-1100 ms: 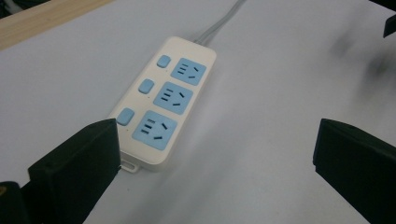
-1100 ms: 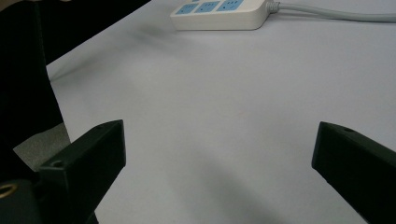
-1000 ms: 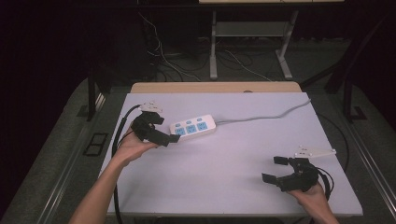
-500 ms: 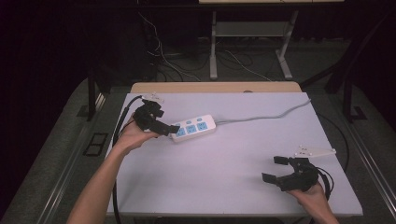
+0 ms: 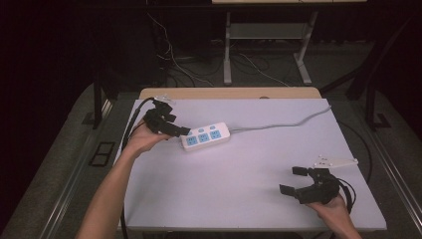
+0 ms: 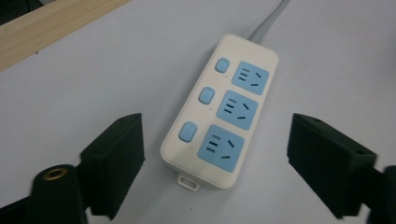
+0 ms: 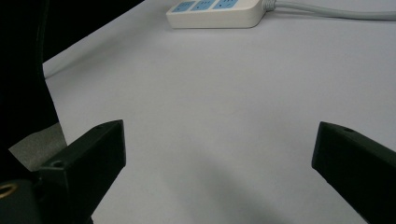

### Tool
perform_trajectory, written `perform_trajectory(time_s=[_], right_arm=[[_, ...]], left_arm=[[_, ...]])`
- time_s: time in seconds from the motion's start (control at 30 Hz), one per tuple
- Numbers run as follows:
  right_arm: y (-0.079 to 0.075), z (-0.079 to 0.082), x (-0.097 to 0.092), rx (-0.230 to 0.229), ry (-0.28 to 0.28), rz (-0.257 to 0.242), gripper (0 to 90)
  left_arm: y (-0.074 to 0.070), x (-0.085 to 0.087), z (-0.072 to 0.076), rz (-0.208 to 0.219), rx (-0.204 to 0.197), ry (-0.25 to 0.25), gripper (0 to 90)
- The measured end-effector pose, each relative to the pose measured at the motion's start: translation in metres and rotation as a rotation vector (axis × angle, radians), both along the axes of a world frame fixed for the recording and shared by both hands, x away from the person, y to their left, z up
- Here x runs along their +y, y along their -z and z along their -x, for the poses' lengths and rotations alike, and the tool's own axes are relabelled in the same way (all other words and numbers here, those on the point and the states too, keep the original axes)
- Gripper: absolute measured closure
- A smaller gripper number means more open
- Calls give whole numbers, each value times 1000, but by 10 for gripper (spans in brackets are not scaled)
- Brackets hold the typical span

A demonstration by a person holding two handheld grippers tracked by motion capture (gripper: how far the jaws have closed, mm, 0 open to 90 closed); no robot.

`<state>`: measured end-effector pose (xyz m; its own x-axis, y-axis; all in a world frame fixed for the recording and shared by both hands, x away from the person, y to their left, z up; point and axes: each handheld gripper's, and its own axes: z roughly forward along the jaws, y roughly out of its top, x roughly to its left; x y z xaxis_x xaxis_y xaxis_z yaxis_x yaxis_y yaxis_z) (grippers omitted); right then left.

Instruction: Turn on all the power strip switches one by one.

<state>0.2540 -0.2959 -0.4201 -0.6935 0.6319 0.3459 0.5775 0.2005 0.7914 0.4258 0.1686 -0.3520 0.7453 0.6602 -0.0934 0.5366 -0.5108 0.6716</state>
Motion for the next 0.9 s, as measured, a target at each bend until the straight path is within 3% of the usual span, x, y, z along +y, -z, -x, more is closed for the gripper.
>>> perform_trajectory(time_s=[0.3, 0.9], right_arm=[[0, 0, -1, -4, 4, -1, 27], [1, -1, -2, -8, 2, -1, 26]], left_arm=[[7, 0, -9, 26, -17, -12, 436], [27, -7, -22, 37, 3, -7, 751]])
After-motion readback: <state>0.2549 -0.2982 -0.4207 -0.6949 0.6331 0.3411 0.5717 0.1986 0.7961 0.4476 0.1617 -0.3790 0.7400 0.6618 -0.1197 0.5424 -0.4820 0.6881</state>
